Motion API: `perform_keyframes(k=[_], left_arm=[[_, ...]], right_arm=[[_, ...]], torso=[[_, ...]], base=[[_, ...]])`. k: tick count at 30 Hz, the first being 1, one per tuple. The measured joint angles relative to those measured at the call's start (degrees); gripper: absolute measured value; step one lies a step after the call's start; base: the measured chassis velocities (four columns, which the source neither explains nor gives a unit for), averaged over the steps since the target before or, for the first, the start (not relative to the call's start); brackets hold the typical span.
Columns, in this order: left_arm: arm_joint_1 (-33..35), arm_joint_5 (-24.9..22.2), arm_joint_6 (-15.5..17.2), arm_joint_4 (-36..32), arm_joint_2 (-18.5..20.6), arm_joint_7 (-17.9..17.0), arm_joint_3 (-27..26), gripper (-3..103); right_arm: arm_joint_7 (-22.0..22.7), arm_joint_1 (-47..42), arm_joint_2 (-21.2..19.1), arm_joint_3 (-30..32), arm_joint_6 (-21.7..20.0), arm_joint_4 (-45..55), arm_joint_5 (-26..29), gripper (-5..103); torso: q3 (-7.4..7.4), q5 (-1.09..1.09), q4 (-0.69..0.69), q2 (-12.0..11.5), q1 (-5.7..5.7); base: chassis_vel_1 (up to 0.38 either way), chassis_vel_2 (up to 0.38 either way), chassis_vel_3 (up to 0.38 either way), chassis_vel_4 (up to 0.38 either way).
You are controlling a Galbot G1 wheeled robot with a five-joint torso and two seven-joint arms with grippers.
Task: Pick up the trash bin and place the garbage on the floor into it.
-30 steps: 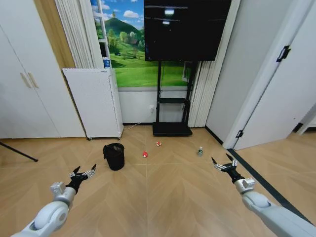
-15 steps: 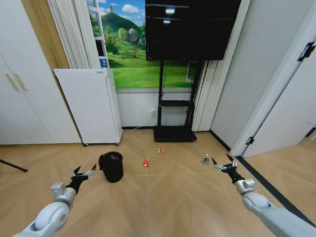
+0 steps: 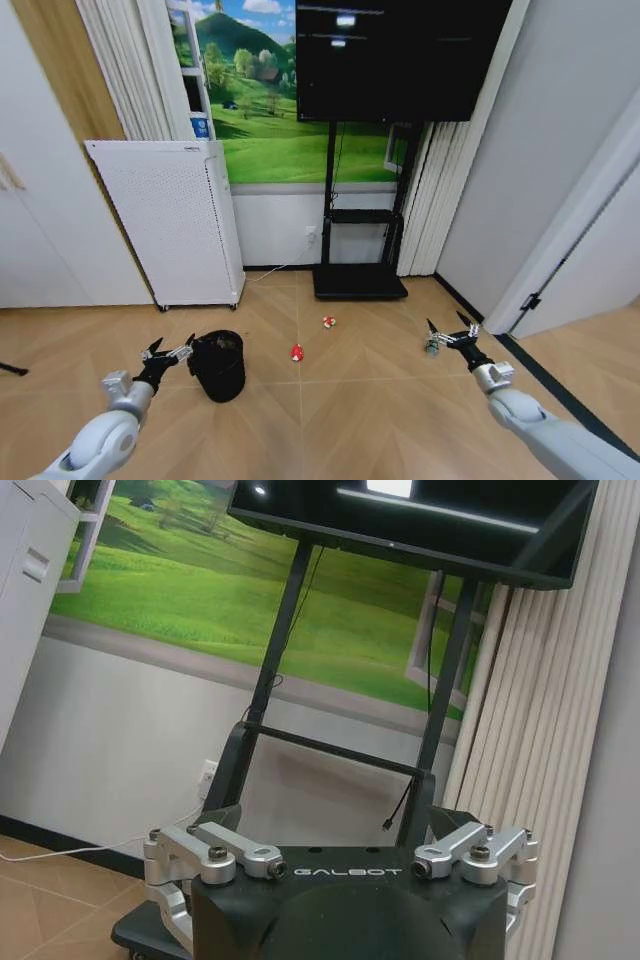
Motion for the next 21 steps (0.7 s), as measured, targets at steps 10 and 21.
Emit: perform_keyframes(k=[10, 21], left_arm=[[0.38, 0.67, -0.13, 0.19, -0.72, 0.36, 0.01, 100], [0.19, 0.96, -0.18, 0.76, -0.99, 0.5, 0.51, 100]], right_arm=[[0.22, -1.94, 1.03, 1.7, 0.37, 0.3, -1.19, 100], [-0.1, -2.28, 1.13, 1.93, -0.83, -0.13, -1.51, 100]], torso=[[-0.02, 0.01, 0.0, 0.01, -0.03], [-0.01, 0.03, 0.0, 0.01, -0.02]], base=[[-0.06, 0.057, 0.047, -0.034], [0.021, -0.012, -0.014, 0.017]])
